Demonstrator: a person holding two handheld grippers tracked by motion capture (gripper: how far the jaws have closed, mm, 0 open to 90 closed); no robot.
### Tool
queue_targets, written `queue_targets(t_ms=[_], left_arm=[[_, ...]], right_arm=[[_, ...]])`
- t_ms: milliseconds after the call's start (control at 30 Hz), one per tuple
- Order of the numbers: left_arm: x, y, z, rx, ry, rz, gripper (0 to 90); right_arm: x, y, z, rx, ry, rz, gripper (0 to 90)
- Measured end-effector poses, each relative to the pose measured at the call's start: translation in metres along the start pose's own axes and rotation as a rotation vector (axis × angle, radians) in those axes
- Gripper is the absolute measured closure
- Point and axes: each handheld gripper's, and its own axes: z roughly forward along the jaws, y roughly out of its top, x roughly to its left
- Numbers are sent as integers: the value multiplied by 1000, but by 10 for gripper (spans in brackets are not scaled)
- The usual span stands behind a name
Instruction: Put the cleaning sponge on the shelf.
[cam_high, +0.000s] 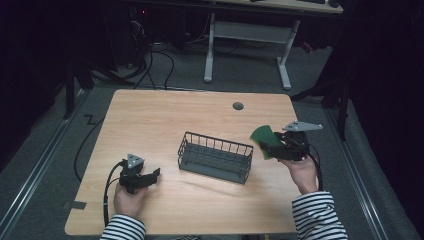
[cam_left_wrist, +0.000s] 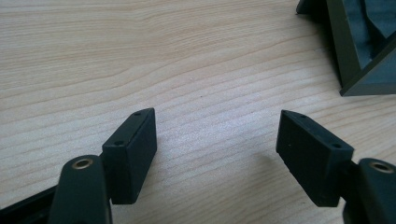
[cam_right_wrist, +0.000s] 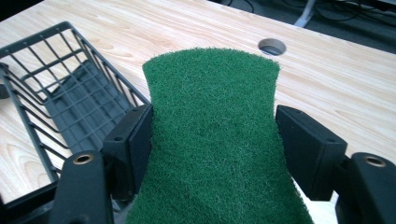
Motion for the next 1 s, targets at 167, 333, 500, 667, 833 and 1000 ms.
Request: queue_targets(t_ms=[167,333,500,667,833,1000], left_arm=[[0,0,0,-1,-4,-4,295],[0,0,0,-1,-3,-2,295],[0,0,0,-1,-3,-3,294],[0,0,0,-1,-4,-4,294],[1,0,0,-2,-5,-6,294],[1,0,0,-2,-6,-6,294]], right_arm=[[9,12,6,-1,17,-33,306],[20,21,13,3,39,-66,306],[31,25,24,12,52,-112,306],[40,25,34,34,61,-146,305],[46,27,42,42,75,-156,305],[52,28,48,52,92,-180,305]])
